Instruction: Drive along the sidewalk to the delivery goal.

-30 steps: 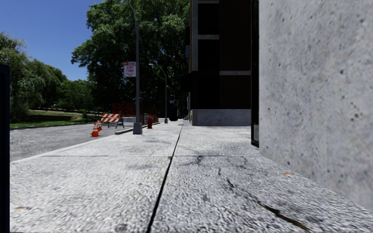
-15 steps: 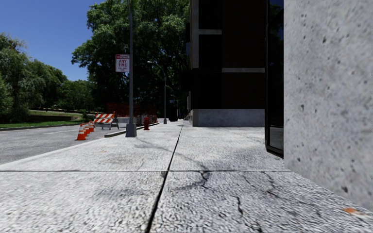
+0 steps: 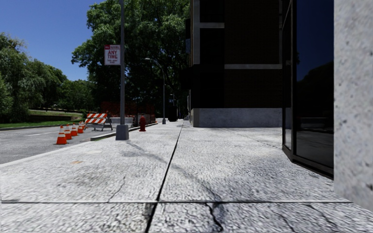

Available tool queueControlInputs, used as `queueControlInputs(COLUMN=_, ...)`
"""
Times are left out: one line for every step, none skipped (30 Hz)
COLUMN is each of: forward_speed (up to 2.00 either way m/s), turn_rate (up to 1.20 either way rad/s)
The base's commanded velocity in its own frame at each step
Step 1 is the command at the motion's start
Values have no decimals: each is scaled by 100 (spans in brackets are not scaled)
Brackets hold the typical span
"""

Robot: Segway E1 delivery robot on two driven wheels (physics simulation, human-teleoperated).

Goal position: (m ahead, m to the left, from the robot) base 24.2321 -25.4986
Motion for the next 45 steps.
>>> queueControlInputs(forward_speed=200, turn_rate=-13)
queueControlInputs(forward_speed=200, turn_rate=-17)
queueControlInputs(forward_speed=200, turn_rate=-21)
queueControlInputs(forward_speed=200, turn_rate=-21)
queueControlInputs(forward_speed=200, turn_rate=-23)
queueControlInputs(forward_speed=200, turn_rate=-24)
queueControlInputs(forward_speed=200, turn_rate=-25)
queueControlInputs(forward_speed=200, turn_rate=-26)
queueControlInputs(forward_speed=200, turn_rate=-26)
queueControlInputs(forward_speed=200, turn_rate=-28)
queueControlInputs(forward_speed=200, turn_rate=-29)
queueControlInputs(forward_speed=200, turn_rate=-30)
queueControlInputs(forward_speed=200, turn_rate=-30)
queueControlInputs(forward_speed=200, turn_rate=-31)
queueControlInputs(forward_speed=200, turn_rate=-31)
queueControlInputs(forward_speed=200, turn_rate=-31)
queueControlInputs(forward_speed=200, turn_rate=-31)
queueControlInputs(forward_speed=200, turn_rate=-31)
queueControlInputs(forward_speed=200, turn_rate=-31)
queueControlInputs(forward_speed=200, turn_rate=-31)
queueControlInputs(forward_speed=200, turn_rate=-31)
queueControlInputs(forward_speed=200, turn_rate=-31)
queueControlInputs(forward_speed=200, turn_rate=-31)
queueControlInputs(forward_speed=200, turn_rate=-31)
queueControlInputs(forward_speed=200, turn_rate=-31)
queueControlInputs(forward_speed=200, turn_rate=-31)
queueControlInputs(forward_speed=200, turn_rate=-32)
queueControlInputs(forward_speed=200, turn_rate=-32)
queueControlInputs(forward_speed=200, turn_rate=-33)
queueControlInputs(forward_speed=200, turn_rate=-33)
queueControlInputs(forward_speed=200, turn_rate=-35)
queueControlInputs(forward_speed=200, turn_rate=-38)
queueControlInputs(forward_speed=200, turn_rate=-41)
queueControlInputs(forward_speed=200, turn_rate=-42)
queueControlInputs(forward_speed=200, turn_rate=-42)
queueControlInputs(forward_speed=200, turn_rate=-42)
queueControlInputs(forward_speed=200, turn_rate=-43)
queueControlInputs(forward_speed=200, turn_rate=-43)
queueControlInputs(forward_speed=200, turn_rate=-43)
queueControlInputs(forward_speed=200, turn_rate=-43)
queueControlInputs(forward_speed=200, turn_rate=-43)
queueControlInputs(forward_speed=200, turn_rate=-43)
queueControlInputs(forward_speed=200, turn_rate=-43)
queueControlInputs(forward_speed=200, turn_rate=-43)
queueControlInputs(forward_speed=200, turn_rate=-43)
